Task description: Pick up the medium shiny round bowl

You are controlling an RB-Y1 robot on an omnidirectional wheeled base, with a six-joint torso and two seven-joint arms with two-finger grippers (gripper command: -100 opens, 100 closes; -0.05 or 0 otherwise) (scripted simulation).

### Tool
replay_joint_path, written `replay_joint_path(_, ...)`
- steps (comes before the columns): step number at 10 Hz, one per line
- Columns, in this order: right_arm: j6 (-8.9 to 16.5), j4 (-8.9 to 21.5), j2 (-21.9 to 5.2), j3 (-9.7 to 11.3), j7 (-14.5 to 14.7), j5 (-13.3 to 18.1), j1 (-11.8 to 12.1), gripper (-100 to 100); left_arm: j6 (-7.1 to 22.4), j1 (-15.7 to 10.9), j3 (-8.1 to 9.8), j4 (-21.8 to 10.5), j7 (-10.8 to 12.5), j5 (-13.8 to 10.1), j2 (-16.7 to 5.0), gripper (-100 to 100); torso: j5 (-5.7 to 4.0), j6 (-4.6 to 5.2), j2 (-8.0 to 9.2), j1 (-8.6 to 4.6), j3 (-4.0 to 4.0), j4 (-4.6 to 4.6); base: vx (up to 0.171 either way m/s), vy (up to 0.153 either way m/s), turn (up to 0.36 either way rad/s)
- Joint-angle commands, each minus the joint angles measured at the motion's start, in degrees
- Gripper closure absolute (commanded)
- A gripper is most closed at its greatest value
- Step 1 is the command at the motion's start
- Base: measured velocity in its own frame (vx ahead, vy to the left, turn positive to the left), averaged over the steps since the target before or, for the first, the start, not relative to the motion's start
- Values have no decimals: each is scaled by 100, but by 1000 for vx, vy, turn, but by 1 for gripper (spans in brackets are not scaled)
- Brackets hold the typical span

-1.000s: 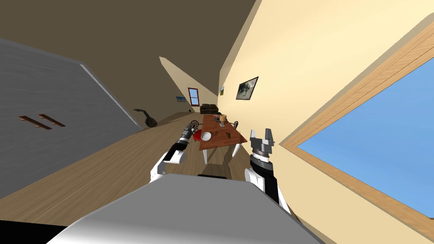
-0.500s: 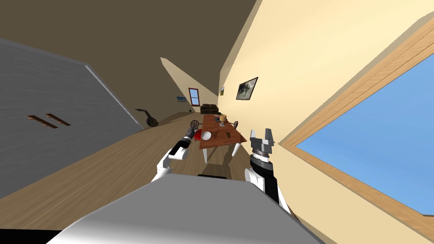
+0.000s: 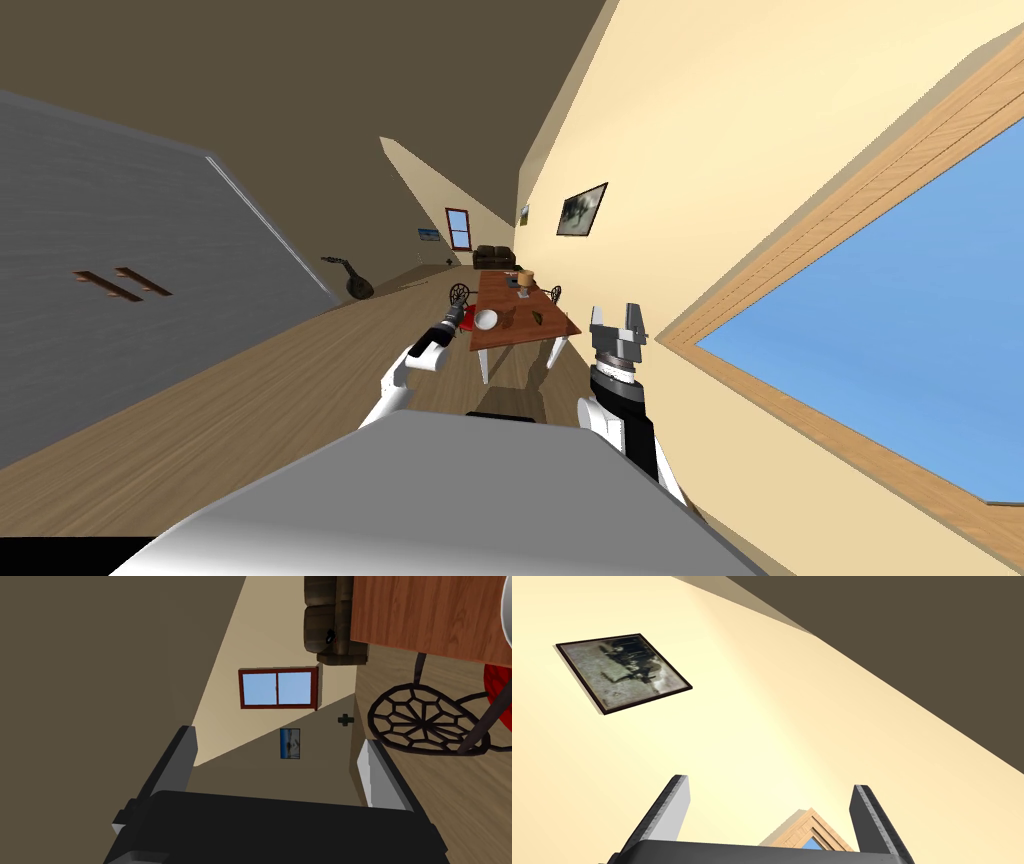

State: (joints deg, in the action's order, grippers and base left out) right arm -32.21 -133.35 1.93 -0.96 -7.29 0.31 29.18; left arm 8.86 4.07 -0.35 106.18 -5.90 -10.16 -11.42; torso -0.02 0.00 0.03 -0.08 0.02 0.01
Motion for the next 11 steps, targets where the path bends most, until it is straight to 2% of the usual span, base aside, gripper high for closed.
replay_joint_path(1, 0, 0, 0, 0, 0, 0, 0, 0, 286, -220, -18, -268, -26, -79, -85, -100, 0, 0, 0, 0, 0, 0, -12, -22, 0)
replay_joint_path(2, 0, 0, 0, 0, 0, 0, 0, 0, 426, -220, -18, -268, -26, -79, -85, -100, 0, 0, -1, 0, -1, 0, -7, -18, 0)
replay_joint_path(3, 0, 0, 0, 0, 0, 0, 0, 0, 613, -413, -36, -463, -54, -135, -141, -100, 0, -1, -2, 1, -1, 0, -4, -26, -3)
replay_joint_path(4, 0, 0, 0, 0, 0, 0, 0, 0, 785, -413, -36, -507, -54, -135, -141, -100, 0, 0, -4, -1, -3, -1, -3, -24, -4)
replay_joint_path(5, 0, 0, 0, 0, 0, 0, 0, 0, 959, -606, -53, -725, -79, -190, -199, -100, 0, 0, -4, -2, -3, -1, 2, -26, -9)
replay_joint_path(7, 0, 0, 0, 0, 0, 0, 0, 0, 1171, -606, -53, -752, -79, -190, -199, -100, -1, -1, -7, -1, -4, -2, 4, -16, -3)
replay_joint_path(8, 0, 0, 0, 0, 0, 0, 0, 0, 1375, -797, -67, -1003, -100, -245, -259, -100, 1, -2, -6, 4, -3, -1, 8, -19, -13)
replay_joint_path(9, 0, 0, 0, 0, 0, 0, 0, 0, 1512, -797, -67, -1003, -100, -245, -259, -100, 0, 0, -8, 1, -5, -2, 9, -18, -11)
replay_joint_path(10, 0, 0, 0, 0, 0, 0, 0, 0, 1700, -987, -80, -1239, -118, -298, -318, -100, 0, -1, -9, 1, -5, -2, 16, -27, -22)
replay_joint_path(11, 0, 0, 0, 0, 0, 0, 0, 0, 1882, -987, -80, -1258, -118, -298, -318, -100, 0, 0, -11, -3, -7, -3, 18, -24, -14)
